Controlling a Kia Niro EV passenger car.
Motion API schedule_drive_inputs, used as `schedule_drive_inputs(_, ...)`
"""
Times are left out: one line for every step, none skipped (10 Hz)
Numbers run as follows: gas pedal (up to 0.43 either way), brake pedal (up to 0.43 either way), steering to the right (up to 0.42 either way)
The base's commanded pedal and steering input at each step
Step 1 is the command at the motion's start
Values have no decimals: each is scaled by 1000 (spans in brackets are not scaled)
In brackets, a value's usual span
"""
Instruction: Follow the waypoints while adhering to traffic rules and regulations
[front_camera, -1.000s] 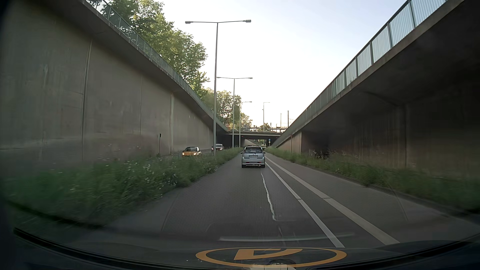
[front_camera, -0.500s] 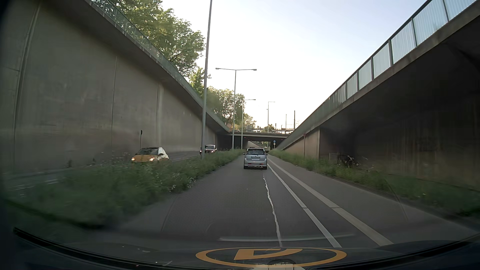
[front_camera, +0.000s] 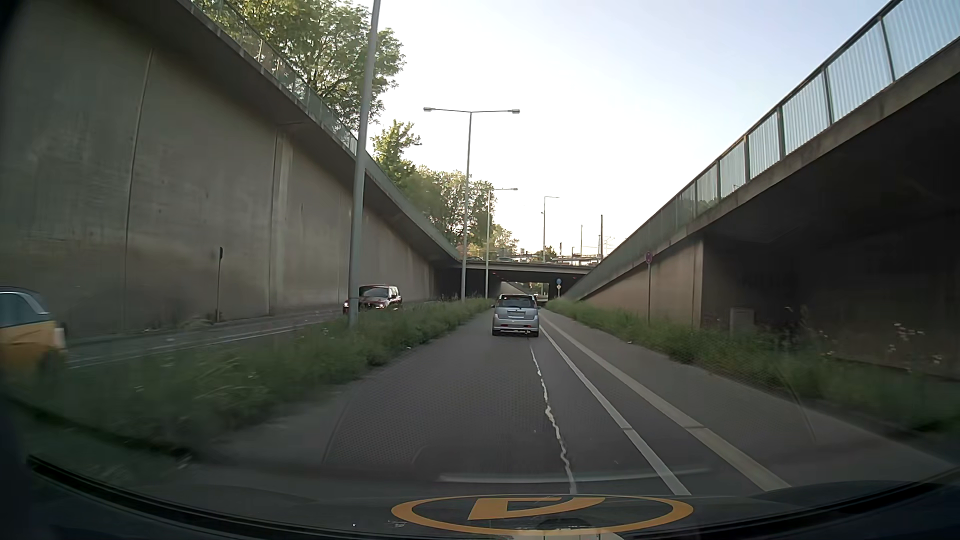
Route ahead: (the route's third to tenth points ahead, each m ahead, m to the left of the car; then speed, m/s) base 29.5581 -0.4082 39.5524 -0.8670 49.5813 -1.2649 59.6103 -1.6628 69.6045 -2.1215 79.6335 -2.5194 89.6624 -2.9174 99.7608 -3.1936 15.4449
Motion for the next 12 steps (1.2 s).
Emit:
schedule_drive_inputs(110,0,-2)
schedule_drive_inputs(110,0,-2)
schedule_drive_inputs(110,0,-2)
schedule_drive_inputs(110,0,-2)
schedule_drive_inputs(118,0,-2)
schedule_drive_inputs(118,0,-2)
schedule_drive_inputs(118,0,-1)
schedule_drive_inputs(118,0,-1)
schedule_drive_inputs(130,0,-1)
schedule_drive_inputs(130,0,-1)
schedule_drive_inputs(130,0,-1)
schedule_drive_inputs(130,0,-1)
